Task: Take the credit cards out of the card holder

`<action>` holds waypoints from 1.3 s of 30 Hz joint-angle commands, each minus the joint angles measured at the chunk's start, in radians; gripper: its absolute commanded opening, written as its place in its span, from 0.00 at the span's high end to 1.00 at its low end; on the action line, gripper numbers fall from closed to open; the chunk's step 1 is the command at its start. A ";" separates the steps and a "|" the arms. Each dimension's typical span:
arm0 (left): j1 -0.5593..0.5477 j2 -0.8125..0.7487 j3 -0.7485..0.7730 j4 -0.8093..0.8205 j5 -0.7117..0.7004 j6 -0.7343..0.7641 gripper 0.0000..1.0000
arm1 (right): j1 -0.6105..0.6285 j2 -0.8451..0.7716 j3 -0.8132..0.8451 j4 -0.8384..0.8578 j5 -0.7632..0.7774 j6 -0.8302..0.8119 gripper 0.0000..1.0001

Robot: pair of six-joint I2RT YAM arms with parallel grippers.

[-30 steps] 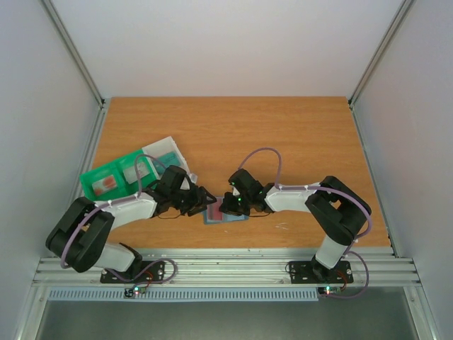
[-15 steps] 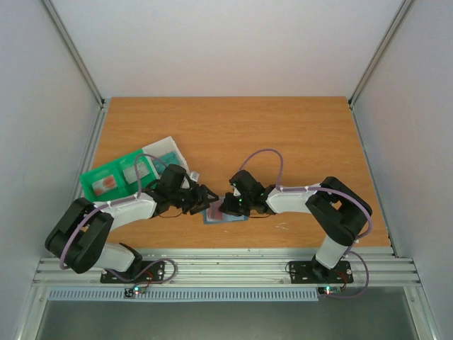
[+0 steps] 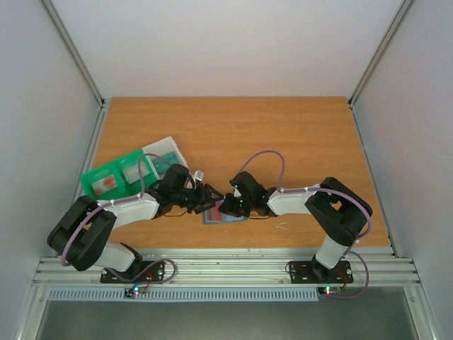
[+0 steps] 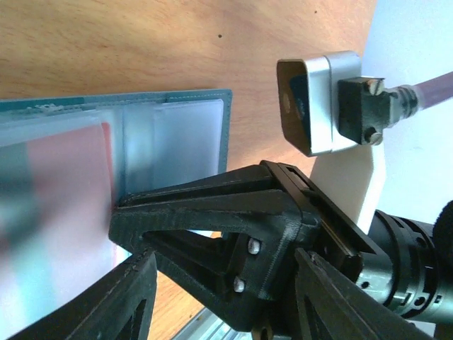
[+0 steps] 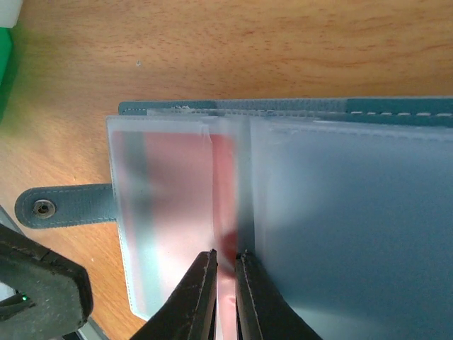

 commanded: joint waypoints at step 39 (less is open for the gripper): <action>0.059 0.038 0.046 -0.194 -0.051 0.159 0.43 | 0.001 0.028 0.000 -0.086 0.018 -0.017 0.92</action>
